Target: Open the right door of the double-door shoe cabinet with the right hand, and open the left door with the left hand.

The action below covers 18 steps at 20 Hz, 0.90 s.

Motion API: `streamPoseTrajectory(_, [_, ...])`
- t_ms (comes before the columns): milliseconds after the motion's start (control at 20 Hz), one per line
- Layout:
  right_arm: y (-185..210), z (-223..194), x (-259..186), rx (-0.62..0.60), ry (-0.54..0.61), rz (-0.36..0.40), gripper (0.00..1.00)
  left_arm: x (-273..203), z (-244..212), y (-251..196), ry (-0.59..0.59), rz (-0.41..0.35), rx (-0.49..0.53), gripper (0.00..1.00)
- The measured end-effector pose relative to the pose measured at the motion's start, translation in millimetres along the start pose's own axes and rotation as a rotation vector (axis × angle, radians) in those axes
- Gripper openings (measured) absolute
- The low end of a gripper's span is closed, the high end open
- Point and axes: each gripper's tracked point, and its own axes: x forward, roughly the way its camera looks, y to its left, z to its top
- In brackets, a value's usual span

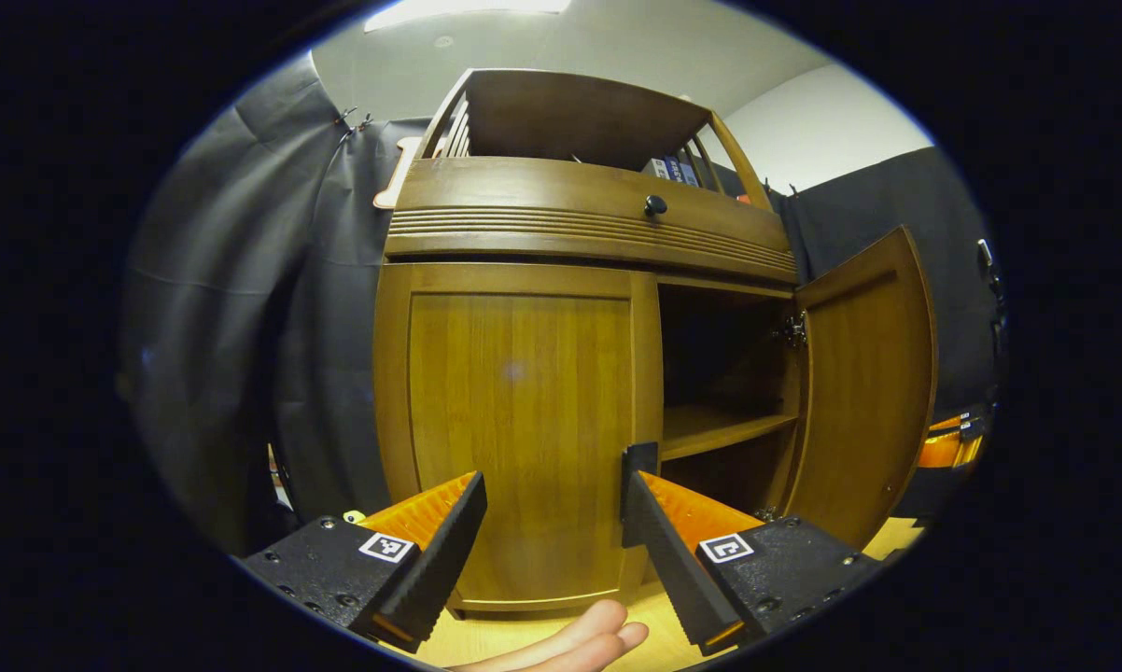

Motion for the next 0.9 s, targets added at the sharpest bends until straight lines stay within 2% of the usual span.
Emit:
streamPoseTrajectory(100, [-20.1, -2.2, -1.2, 0.004, -0.009, -0.037, 0.22, -0.1, -0.3, -0.9, 0.001, 0.001, 0.0, 0.95])
streamPoseTrajectory(200, [-55.9, -5.4, -5.9, -0.007, -0.003, -0.123, 0.22, 1.0, -0.8, -0.9, 0.002, 0.001, -0.001, 0.95])
streamPoseTrajectory(250, [-68.2, -3.6, -4.1, 0.003, -0.017, -0.122, 0.13, 2.5, -1.5, -1.6, 0.004, 0.001, -0.002, 0.95])
streamPoseTrajectory(300, [-87.4, -26.1, 26.6, 0.037, -0.006, -0.142, 0.12, 3.1, -2.0, -1.5, 0.004, 0.001, -0.003, 0.95])
streamPoseTrajectory(350, [-89.4, -11.0, -9.1, 0.099, -0.008, -0.098, 0.01, 3.0, -2.4, -2.6, 0.004, 0.002, -0.004, 0.95])
streamPoseTrajectory(700, [-136.1, -6.2, 11.7, 0.103, -0.029, 0.051, 0.01, 10.0, -7.2, -9.0, 0.016, -0.008, -0.008, 0.95])
streamPoseTrajectory(900, [-138.1, -5.5, 10.5, 0.061, -0.039, 0.05, 0.01, 13.9, -11.6, -14.2, 0.023, -0.01, 0.005, 0.95])
